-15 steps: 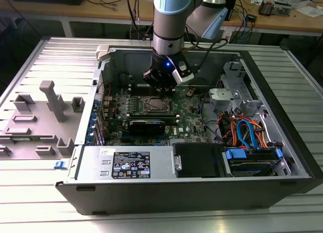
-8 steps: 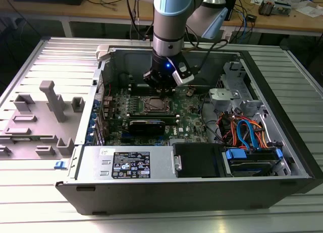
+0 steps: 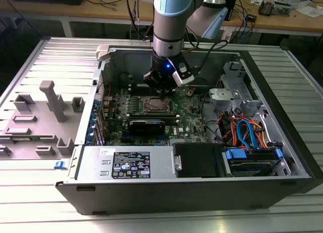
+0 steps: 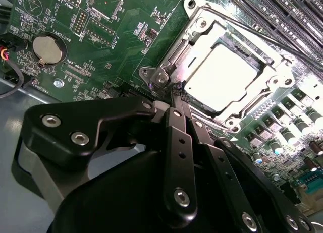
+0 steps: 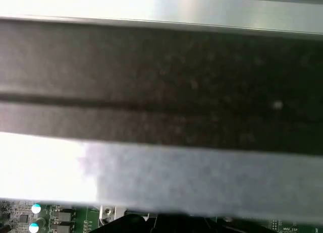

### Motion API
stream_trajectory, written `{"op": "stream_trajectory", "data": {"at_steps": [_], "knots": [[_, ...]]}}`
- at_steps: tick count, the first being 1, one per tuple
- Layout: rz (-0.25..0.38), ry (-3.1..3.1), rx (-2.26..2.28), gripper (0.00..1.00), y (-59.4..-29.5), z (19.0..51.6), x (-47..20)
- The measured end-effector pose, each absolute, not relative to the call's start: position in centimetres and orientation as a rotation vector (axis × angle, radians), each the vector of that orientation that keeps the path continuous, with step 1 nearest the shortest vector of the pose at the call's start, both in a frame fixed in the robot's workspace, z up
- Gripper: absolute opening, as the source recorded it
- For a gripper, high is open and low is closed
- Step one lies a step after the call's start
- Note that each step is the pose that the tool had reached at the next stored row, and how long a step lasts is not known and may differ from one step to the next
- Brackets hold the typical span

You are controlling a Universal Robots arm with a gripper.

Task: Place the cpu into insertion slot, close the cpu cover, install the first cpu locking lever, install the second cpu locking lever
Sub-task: 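Install the first cpu locking lever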

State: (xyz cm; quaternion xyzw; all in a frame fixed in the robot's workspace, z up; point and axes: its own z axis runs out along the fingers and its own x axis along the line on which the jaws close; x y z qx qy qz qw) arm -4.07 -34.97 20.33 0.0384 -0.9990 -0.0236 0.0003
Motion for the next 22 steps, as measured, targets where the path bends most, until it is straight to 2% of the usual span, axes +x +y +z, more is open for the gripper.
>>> {"op": "stream_trajectory", "data": {"at_steps": [22], "knots": [[-0.085, -3.138, 0.121, 0.11, -34.57, 20.43, -4.07]]}}
